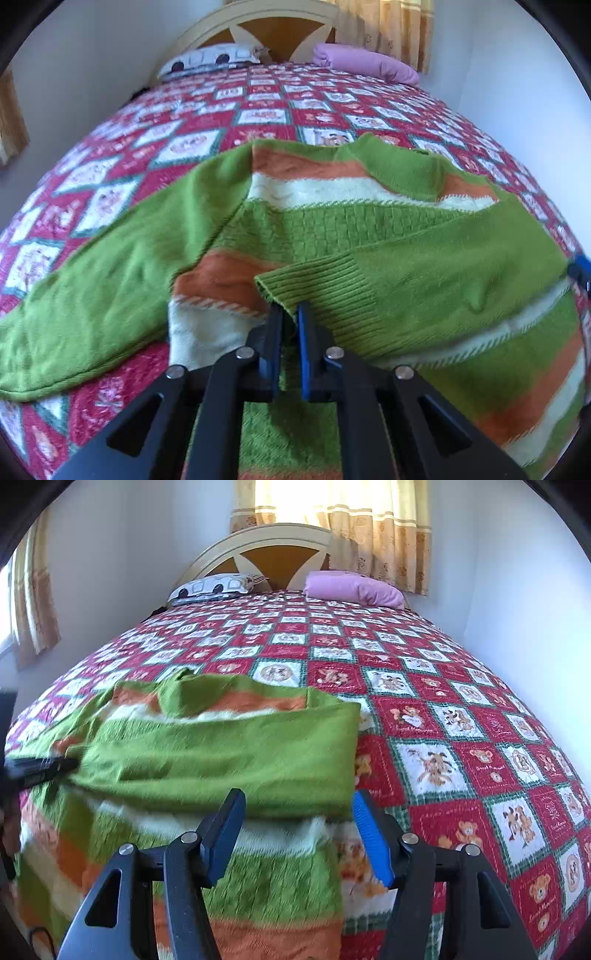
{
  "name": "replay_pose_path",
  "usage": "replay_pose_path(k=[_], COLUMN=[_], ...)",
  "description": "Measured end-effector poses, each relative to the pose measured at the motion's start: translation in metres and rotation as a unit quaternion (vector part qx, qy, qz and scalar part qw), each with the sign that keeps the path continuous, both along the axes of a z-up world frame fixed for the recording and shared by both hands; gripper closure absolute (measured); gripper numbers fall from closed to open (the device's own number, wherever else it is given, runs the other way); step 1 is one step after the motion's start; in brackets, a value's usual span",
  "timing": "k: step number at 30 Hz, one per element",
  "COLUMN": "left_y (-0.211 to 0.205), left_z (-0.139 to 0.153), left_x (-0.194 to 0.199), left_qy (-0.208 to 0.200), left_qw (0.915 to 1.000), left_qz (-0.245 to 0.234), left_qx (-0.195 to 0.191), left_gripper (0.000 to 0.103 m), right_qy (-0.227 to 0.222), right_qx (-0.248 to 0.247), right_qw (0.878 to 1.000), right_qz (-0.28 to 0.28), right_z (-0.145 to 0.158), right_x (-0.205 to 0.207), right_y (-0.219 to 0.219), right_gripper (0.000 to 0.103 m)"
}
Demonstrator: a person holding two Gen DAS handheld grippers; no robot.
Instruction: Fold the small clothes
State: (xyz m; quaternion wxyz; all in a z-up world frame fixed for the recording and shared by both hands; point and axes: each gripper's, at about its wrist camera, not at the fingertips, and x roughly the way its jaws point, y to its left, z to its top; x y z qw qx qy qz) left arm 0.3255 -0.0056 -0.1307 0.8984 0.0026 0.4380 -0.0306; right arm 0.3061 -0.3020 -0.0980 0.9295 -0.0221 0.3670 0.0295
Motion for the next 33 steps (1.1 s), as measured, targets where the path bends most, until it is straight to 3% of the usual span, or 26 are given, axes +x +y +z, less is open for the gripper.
replay_pose_path(k=[2, 5, 7, 9, 11, 13, 15, 18, 20, 23, 28, 33], left_y=[0.001, 0.001, 0.003, 0.007, 0.009, 0.011, 0.011, 0.017, 0.030, 0.053, 0.095, 0.133], left_z=[0.005, 0.010, 0.012, 0.011, 0.011, 0.014, 0.018, 0.023, 0.028, 0.031, 0.026, 0.033], left_x=[-0.004, -0.010, -0.010, -0.007, -0.004, -0.005, -0.008, -0.014, -0.022, -0.035, -0.050, -0.068], left_qy=[-0.001, -0.015, -0.025, -0.032, -0.030, -0.035, -0.044, -0.044, -0.052, -0.056, -0.049, -0.061], left_qw=[1.0000, 0.9997, 0.9993, 0.9988, 0.9988, 0.9986, 0.9979, 0.9981, 0.9976, 0.9972, 0.9958, 0.9907], left_qz=[0.000, -0.004, -0.004, 0.000, 0.002, 0.016, 0.029, 0.031, 0.038, 0.047, 0.075, 0.121], left_qx=[-0.003, 0.016, 0.028, 0.037, 0.038, 0.036, 0.037, 0.029, 0.024, 0.017, 0.022, 0.009], left_gripper=[0.094, 0.093, 0.092, 0.091, 0.079, 0.040, 0.027, 0.023, 0.021, 0.014, 0.012, 0.011], right_qy=[0.016, 0.093, 0.109, 0.097, 0.065, 0.039, 0.031, 0.071, 0.114, 0.093, 0.111, 0.062], right_qx=[-0.011, -0.054, -0.050, -0.068, -0.061, -0.041, -0.021, 0.024, 0.008, -0.015, -0.055, -0.045], right_qw=[1.000, 0.994, 0.992, 0.992, 0.996, 0.998, 0.999, 0.997, 0.993, 0.995, 0.992, 0.995], right_qz=[-0.003, -0.020, -0.026, -0.032, -0.031, -0.010, 0.017, 0.033, 0.020, 0.024, 0.023, 0.062], right_z=[-0.006, -0.027, -0.027, -0.015, 0.002, 0.017, 0.021, -0.002, -0.030, -0.040, -0.024, 0.011], right_x=[0.012, 0.024, 0.017, 0.006, 0.000, 0.004, 0.014, 0.039, 0.040, 0.009, 0.000, 0.017], right_y=[-0.003, -0.006, -0.011, -0.009, -0.005, 0.006, 0.019, 0.030, 0.032, 0.032, 0.041, 0.089], right_gripper=[0.042, 0.042, 0.042, 0.042, 0.042, 0.042, 0.042, 0.042, 0.042, 0.042, 0.042, 0.042])
